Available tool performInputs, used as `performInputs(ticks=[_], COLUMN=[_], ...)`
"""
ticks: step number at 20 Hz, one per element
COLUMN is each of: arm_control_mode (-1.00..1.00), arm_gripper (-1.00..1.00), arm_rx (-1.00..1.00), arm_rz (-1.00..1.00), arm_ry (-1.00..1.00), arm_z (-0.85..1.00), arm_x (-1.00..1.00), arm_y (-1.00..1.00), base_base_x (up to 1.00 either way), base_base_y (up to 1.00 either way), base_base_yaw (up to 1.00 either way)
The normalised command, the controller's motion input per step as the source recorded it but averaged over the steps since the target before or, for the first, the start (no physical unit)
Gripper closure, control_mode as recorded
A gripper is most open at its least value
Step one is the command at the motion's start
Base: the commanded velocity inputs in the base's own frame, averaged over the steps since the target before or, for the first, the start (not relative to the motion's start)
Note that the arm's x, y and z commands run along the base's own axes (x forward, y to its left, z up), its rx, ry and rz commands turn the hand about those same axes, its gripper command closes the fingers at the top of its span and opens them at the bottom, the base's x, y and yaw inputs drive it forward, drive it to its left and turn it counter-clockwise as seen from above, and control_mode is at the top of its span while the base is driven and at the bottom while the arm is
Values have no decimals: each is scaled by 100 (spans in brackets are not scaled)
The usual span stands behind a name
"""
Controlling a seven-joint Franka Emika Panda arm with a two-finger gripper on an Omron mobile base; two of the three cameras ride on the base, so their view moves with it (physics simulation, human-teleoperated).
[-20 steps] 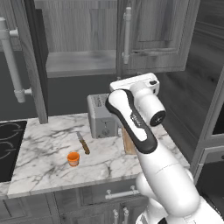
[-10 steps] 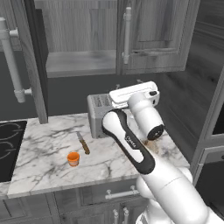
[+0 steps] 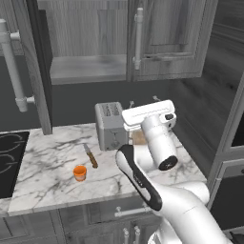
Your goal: Pick the bread, place it on the cutting board, pick the jam, place it on the counter, and close the cabinet.
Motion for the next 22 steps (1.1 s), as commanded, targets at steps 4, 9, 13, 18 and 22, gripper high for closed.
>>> performInputs(ticks=[4, 9, 13, 18, 22], arm_control_mode=[-100, -100, -100, -100, -100], arm_gripper=[-100, -100, -100, -100, -100], arm_rx=[0, 0, 0, 0, 0], arm_rz=[-9, -10, -12, -12, -13], arm_ry=[0, 1, 3, 4, 6], arm_z=[40, 41, 35, 40, 38], arm_x=[-43, -43, -40, -41, -48], arm_y=[11, 9, 10, 7, 6], base_base_x=[0, 0, 0, 0, 0], base_base_y=[0, 0, 0, 0, 0], base_base_yaw=[0, 0, 0, 0, 0])
